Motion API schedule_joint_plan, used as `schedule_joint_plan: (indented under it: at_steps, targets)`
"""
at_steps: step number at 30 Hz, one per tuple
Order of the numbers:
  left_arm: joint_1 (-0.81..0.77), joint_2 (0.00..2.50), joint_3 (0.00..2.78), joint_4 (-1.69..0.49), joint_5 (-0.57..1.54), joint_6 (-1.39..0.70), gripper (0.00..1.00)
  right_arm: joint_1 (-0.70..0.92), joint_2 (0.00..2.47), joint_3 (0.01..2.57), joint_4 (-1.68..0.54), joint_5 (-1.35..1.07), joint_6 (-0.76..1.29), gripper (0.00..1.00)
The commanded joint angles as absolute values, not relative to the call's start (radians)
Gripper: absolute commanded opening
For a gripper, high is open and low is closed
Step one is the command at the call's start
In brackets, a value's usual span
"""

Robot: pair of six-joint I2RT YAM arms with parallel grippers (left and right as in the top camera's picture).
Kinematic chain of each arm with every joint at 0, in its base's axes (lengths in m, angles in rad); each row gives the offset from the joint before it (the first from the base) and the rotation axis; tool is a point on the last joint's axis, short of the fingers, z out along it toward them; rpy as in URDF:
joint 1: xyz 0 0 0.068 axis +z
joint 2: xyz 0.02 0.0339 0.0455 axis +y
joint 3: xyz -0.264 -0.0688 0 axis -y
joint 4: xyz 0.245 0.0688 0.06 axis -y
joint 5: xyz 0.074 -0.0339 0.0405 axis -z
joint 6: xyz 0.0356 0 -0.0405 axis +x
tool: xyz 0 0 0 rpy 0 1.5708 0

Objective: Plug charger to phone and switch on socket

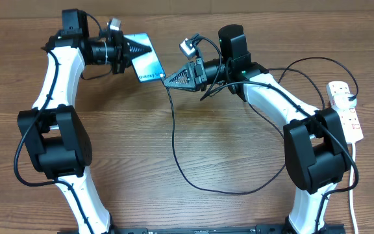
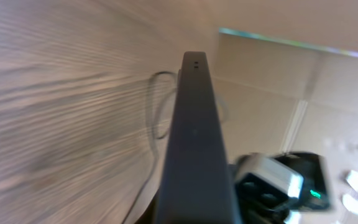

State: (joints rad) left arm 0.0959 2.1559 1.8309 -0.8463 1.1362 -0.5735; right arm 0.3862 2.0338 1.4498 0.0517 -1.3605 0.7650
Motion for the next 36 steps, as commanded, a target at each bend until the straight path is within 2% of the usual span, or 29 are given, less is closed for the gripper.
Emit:
schedule_joint_plan:
  at_steps: [1, 8, 15, 36]
  targets:
    - [0.073, 2.124, 1.835, -0.941, 0.958, -0.502, 0.04, 0.402, 2.006, 1.454, 0.055, -1.279, 0.804, 0.04]
    - [-0.025, 2.124, 1.835, -1.102, 0.733, -0.379, 0.04, 0.445, 2.006, 1.454, 0.010, -1.082, 0.756, 0.04]
    - [-0.135, 2.124, 1.835, -1.114, 0.523, -0.326, 0.04, 0.456, 2.006, 1.454, -0.138, -0.987, 0.659, 0.04]
    - [-0.156, 2.124, 1.835, -1.097, 0.555, -0.320, 0.04, 0.496, 2.006, 1.454, -0.190, -0.810, 0.627, 0.04]
